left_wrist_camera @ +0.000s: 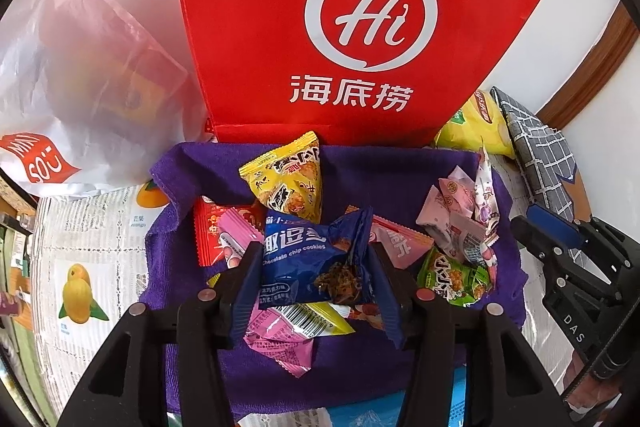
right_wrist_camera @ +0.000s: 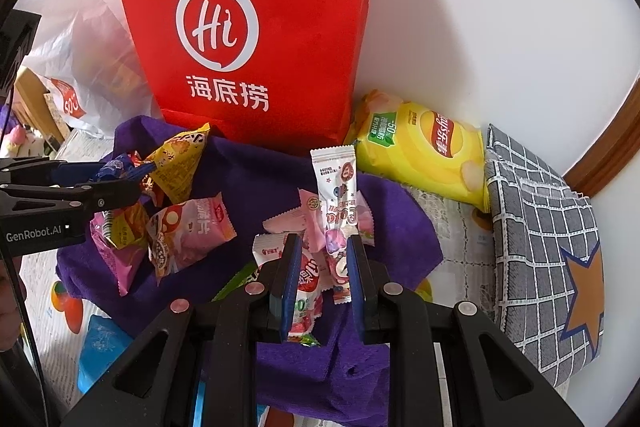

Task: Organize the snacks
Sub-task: 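Open both grippers to release the cookie bag and stick packet on the towel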

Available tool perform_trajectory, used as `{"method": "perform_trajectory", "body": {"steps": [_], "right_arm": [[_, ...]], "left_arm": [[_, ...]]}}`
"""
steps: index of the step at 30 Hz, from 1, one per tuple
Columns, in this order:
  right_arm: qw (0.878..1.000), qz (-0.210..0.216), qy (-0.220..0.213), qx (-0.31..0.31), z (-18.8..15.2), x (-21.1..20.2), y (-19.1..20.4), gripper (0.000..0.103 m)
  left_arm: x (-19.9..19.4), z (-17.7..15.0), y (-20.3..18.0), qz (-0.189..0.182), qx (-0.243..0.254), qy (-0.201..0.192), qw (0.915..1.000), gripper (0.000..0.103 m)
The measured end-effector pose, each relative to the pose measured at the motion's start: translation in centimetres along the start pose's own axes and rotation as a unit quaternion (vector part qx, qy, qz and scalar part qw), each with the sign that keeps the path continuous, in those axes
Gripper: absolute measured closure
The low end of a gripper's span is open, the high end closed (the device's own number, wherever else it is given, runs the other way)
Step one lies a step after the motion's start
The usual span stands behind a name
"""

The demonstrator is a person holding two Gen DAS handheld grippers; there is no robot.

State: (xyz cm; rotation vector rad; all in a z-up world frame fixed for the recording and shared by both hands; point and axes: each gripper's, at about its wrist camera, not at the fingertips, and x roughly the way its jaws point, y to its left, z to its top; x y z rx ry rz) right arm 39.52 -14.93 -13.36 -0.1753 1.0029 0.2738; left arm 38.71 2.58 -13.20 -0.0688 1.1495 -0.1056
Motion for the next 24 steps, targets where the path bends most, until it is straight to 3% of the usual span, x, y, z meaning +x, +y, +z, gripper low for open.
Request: {"method": "perform_trajectory", "body": {"steps": [9, 14, 19, 21, 24], "right_arm": [[1.0, -0.001, 0.0, 0.002, -0.1, -0.1, 0.0, 0.079], [1.0, -0.002, -0.001, 0.004, -0.1, -0.2, 0.0, 0.079], [1.0, -0.008, -0.023, 0.018, -0.1, -2.2, -0.1, 0.078], [0.999, -0.007, -0.043, 0.029, 0.0, -3.9, 0.0, 0.074], [0.996, -0.009, -0.072, 0.042, -0.3, -6.6, 0.2, 0.059]], "left_arm": [[-0.2, 0.1, -0.2, 0.001, 0.002, 0.001, 1.0, 0.047], [-0.9, 0.2, -0.2, 0.002, -0.003, -0.013, 0.9999, 0.034], [-2.6, 0.2, -0.5, 0.019, 0.004, -0.029, 0.9994, 0.032], [-3.6, 0.1, -0.8, 0.018, 0.008, -0.037, 0.9991, 0.03], [-6.1, -0.4, -1.4, 0.022, 0.015, -0.061, 0.9978, 0.024]]}}
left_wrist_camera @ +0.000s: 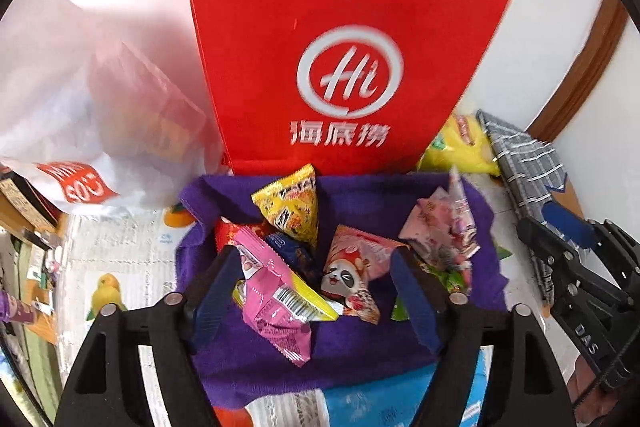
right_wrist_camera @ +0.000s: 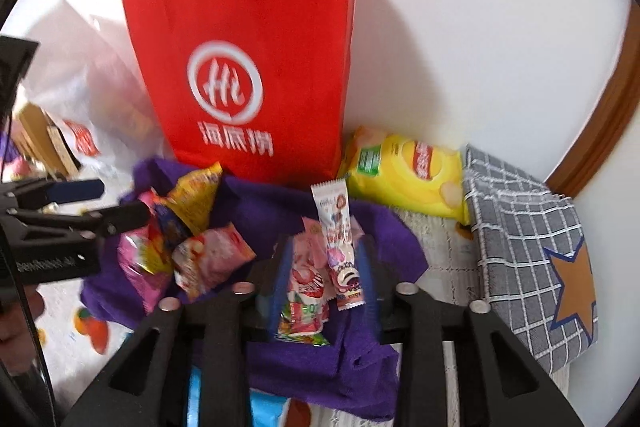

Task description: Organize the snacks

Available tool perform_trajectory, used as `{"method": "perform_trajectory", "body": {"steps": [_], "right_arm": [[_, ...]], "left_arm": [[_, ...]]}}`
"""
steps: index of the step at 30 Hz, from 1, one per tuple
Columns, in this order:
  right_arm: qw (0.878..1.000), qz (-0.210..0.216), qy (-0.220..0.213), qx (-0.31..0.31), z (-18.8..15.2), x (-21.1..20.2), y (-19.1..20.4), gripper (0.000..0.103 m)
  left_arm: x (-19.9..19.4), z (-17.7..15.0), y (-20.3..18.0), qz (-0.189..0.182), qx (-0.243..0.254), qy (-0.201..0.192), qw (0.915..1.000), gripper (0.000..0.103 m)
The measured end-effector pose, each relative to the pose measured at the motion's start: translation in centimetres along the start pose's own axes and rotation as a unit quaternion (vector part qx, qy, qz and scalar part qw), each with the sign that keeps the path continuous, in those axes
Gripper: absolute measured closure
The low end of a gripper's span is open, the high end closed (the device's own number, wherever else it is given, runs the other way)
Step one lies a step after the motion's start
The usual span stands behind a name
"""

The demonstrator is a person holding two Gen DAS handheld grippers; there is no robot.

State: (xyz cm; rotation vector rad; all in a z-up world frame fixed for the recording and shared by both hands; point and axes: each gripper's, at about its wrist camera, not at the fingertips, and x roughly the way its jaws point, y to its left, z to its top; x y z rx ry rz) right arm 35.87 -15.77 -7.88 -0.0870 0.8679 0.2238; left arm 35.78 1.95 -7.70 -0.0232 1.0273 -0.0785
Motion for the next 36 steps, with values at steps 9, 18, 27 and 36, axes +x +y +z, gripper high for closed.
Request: {"method": "perform_trajectory", "body": {"steps": [9, 18, 27, 36], "right_arm": [[0.999, -0.007, -0.03, 0.037, -2.7, -7.7, 0.0, 0.042], [0.997, -0.031, -0.053, 0.045, -7.0, -14.2, 0.9, 0.014], [0.995, -0.047, -0.07, 0.062, -9.8, -18.0, 1.1, 0.007], [0.994, -0.05, -0.071, 0.072, -11.5, -19.6, 1.0, 0.007]], "left_arm": [[-8.3, -4.2, -2.0, 0.009, 0.034, -0.073, 0.9967, 0.013], [-14.3, -9.4, -2.9, 0.018, 0.034, -0.127, 0.9911, 0.005], [-18.4, -13.0, -2.2, 0.044, 0.019, -0.162, 0.9856, 0.004], [-20.6, -14.4, -1.8, 0.045, 0.006, -0.185, 0.9818, 0.004]]}}
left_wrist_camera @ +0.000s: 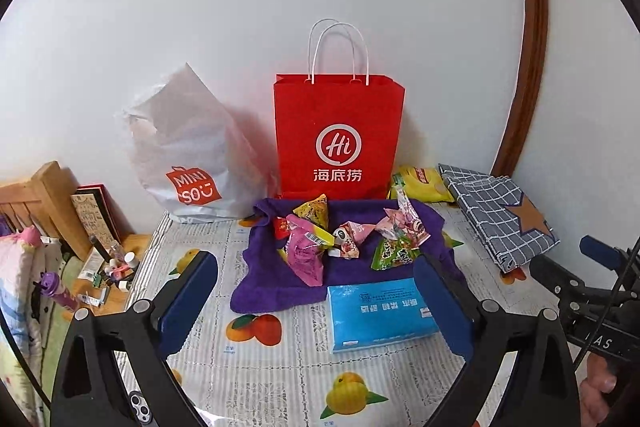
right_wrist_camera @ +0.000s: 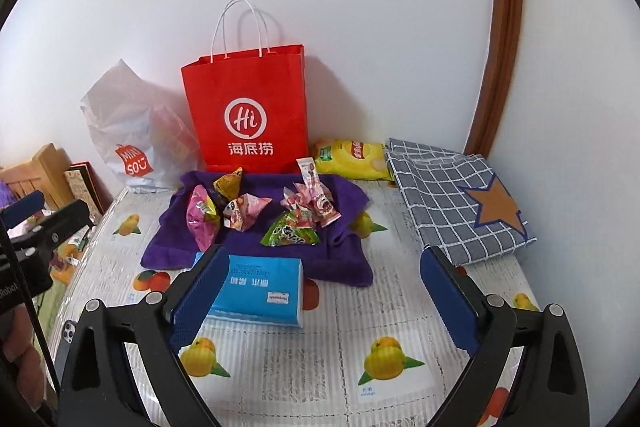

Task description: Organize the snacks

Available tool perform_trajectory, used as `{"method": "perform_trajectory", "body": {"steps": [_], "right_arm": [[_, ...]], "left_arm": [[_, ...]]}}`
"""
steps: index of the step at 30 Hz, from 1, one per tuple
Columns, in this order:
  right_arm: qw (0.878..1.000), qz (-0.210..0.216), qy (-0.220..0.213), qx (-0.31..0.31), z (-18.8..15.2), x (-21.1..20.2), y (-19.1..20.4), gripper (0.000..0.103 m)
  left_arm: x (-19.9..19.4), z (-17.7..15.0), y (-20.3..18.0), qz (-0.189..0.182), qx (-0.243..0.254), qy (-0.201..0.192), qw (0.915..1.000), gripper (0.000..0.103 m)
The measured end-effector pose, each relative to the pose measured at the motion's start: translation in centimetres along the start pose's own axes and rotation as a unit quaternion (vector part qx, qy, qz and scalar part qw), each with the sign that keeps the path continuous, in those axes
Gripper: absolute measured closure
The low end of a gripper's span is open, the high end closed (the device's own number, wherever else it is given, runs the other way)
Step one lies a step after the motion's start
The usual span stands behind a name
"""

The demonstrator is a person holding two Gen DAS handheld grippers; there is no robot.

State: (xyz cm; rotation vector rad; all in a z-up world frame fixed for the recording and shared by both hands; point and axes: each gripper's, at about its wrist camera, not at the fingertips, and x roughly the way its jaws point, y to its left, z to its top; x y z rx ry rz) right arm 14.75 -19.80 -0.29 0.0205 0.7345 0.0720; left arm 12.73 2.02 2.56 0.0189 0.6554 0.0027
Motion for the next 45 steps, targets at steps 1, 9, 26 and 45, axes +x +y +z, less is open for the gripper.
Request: {"method": "perform_trajectory", "body": {"steps": [1, 9, 26, 45], "right_arm": [[1.0, -0.001, 0.0, 0.001, -0.1, -0.1, 0.0, 0.007], [1.0, -0.008, -0.002, 0.003, -0.6, -0.8, -0.3, 0.007], [1.0, -0.007, -0.006, 0.005, -0.8, -1.3, 0.0, 0.007], [1.0, -0.004, -0.012, 0.006, -0.6, -1.4, 0.0, 0.007]], "left_arm": [[-0.1, -0.1, 0.0, -0.001, 0.001, -0.001, 1.0, 0.004], [-0.8, -0.2, -0.3, -0.005, 0.004, -0.004, 1.0, 0.004], [-1.1, -0.3, -0.4, -0.005, 0.005, -0.004, 1.0, 0.004], [-0.7, -0.1, -0.3, -0.001, 0.007, -0.002, 1.0, 0.004]]}}
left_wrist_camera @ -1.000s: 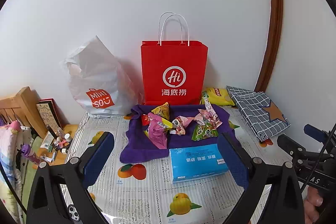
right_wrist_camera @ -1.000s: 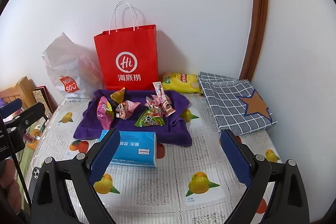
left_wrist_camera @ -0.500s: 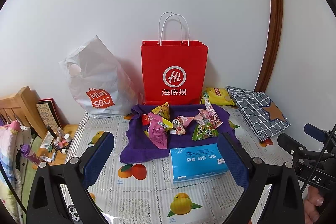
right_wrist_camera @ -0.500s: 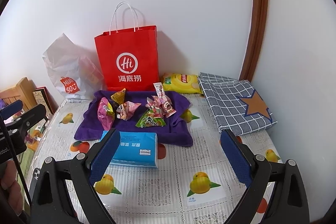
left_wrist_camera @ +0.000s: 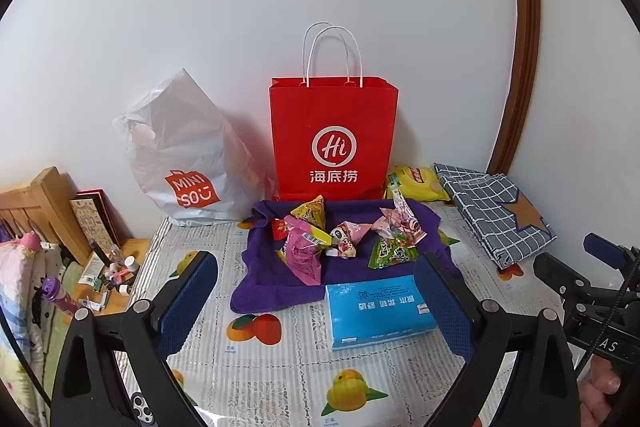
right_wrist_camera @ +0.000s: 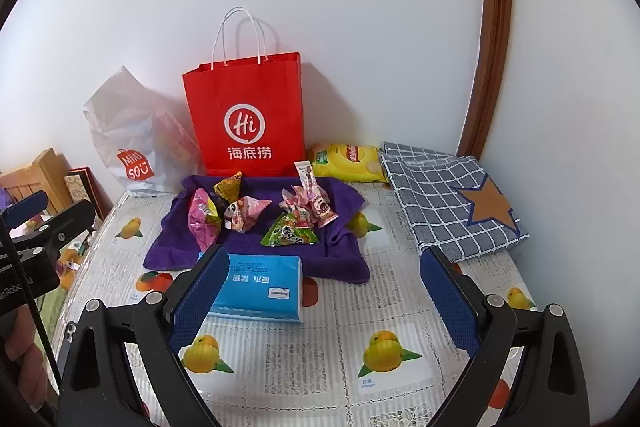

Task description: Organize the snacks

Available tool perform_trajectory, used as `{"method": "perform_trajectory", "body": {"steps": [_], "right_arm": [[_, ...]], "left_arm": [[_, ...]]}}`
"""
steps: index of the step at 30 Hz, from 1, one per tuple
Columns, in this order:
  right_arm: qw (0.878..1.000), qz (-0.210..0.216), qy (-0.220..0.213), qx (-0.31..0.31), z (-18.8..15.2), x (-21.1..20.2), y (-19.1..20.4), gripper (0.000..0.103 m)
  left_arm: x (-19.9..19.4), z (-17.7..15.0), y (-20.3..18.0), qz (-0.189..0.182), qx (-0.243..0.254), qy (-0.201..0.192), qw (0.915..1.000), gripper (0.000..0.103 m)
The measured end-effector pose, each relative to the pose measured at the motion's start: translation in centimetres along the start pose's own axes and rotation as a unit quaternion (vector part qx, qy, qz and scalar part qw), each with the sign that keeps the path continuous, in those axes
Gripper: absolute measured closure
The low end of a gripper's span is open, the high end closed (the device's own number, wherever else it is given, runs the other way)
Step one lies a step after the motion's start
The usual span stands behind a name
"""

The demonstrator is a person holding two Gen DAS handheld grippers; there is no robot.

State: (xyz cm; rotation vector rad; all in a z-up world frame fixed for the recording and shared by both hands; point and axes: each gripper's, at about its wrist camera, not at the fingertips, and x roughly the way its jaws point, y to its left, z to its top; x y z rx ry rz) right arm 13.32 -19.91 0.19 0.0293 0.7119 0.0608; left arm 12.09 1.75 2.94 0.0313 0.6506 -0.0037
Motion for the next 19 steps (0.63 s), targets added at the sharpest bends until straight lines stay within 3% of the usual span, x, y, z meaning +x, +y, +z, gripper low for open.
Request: {"method": "perform_trajectory", "body": {"steps": [19], "right_arm": [[1.0, 0.003, -0.002, -0.003, -0.04, 0.1, 0.28, 0.007]], "left_arm": [[0.25, 0.11, 0.28, -0.001, 0.003, -0.004, 1.0, 0.004]]}}
